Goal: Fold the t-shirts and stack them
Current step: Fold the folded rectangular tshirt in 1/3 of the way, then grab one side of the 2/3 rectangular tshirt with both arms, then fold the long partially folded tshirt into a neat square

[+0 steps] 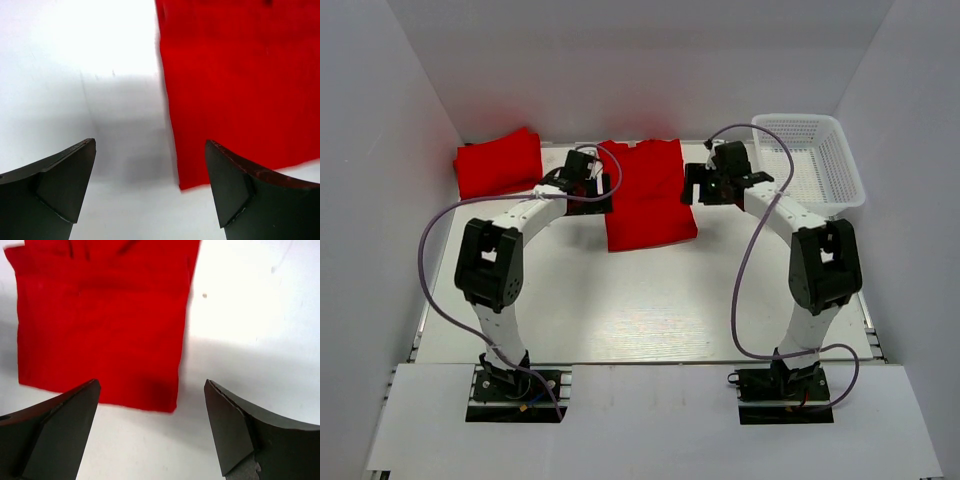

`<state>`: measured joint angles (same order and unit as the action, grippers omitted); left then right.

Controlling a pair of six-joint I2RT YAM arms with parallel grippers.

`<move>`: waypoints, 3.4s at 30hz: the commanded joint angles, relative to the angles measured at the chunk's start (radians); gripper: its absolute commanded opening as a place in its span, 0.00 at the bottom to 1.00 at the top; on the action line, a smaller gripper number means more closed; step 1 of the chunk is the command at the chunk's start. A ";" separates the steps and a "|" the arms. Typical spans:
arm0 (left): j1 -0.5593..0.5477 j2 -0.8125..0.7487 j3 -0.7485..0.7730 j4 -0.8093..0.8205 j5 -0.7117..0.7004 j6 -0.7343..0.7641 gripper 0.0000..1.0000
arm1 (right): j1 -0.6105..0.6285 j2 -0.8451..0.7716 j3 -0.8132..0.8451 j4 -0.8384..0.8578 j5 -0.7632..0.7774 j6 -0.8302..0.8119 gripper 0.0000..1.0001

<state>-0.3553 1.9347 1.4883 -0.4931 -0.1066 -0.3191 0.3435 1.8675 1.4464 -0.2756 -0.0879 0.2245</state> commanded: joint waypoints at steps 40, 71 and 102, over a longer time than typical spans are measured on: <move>-0.119 0.046 -0.263 0.103 0.139 -0.061 0.52 | 0.003 0.055 -0.282 0.081 -0.114 0.188 0.33; -0.177 -0.545 -0.473 -0.119 0.423 -0.143 0.00 | 0.031 -0.653 -0.647 -0.125 -0.075 0.222 0.00; -0.030 -0.140 0.092 -0.112 0.079 -0.179 0.00 | 0.000 -0.053 0.121 -0.037 0.000 0.093 0.00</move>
<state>-0.4053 1.7851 1.5368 -0.6605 -0.0067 -0.5064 0.3607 1.7756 1.4986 -0.3119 -0.1177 0.3523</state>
